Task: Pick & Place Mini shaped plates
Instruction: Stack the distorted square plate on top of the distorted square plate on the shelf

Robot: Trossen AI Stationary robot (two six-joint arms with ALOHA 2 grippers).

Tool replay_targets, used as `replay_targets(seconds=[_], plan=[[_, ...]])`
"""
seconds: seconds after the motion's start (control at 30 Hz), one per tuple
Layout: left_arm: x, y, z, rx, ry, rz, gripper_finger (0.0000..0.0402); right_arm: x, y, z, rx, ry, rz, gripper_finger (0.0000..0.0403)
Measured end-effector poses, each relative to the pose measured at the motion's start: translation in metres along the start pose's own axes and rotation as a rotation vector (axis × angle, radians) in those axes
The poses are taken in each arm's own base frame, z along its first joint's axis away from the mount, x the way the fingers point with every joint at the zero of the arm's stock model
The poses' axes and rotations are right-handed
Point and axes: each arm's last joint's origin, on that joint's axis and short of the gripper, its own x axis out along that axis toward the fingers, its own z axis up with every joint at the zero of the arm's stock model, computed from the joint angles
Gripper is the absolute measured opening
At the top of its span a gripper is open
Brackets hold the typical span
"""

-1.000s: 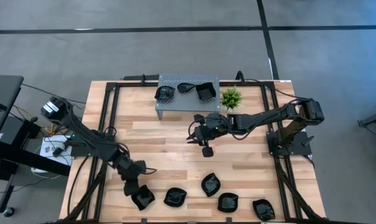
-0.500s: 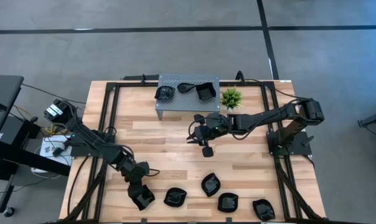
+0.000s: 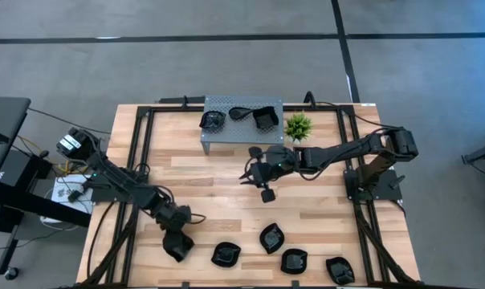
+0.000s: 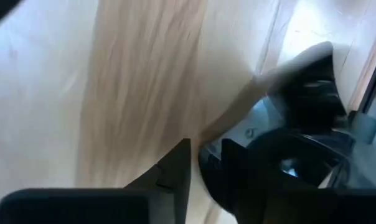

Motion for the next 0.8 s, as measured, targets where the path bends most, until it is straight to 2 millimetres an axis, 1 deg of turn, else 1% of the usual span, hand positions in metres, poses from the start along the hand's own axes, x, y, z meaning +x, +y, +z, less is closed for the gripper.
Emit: replay_targets(seconds=[0.13, 0.2, 0.27, 0.4, 0.5, 0.6, 0.73, 0.8], plan=[[-0.001, 0.002, 0.004, 0.065, -0.027, 0.008, 0.0037, 0.006, -0.001, 0.004, -0.055, -0.066, -0.018, 0.0066], [-0.001, 0.003, 0.006, 0.091, -0.035, 0.007, 0.0012, 0.013, -0.002, 0.004, -0.060, -0.091, -0.025, 0.0066], [-0.002, 0.003, 0.007, 0.107, -0.041, 0.007, 0.0009, 0.019, -0.002, 0.000, -0.060, -0.071, -0.017, 0.0067], [-0.004, 0.008, 0.014, 0.085, -0.073, 0.022, 0.0010, 0.038, -0.001, -0.001, -0.098, -0.057, 0.055, 0.0072], [-0.009, 0.014, 0.022, 0.048, -0.105, 0.026, 0.0009, 0.050, 0.000, 0.007, -0.096, -0.038, 0.118, 0.0083], [-0.014, 0.021, 0.029, 0.041, -0.113, 0.015, 0.0010, 0.057, 0.004, 0.018, -0.098, 0.004, 0.151, 0.0098], [-0.021, 0.032, 0.040, 0.057, -0.152, 0.023, 0.0012, 0.059, 0.015, 0.034, -0.128, -0.010, 0.179, 0.0119], [-0.026, 0.039, 0.047, 0.056, -0.180, 0.027, 0.0012, 0.059, 0.023, 0.036, -0.169, -0.020, 0.200, 0.0127]])
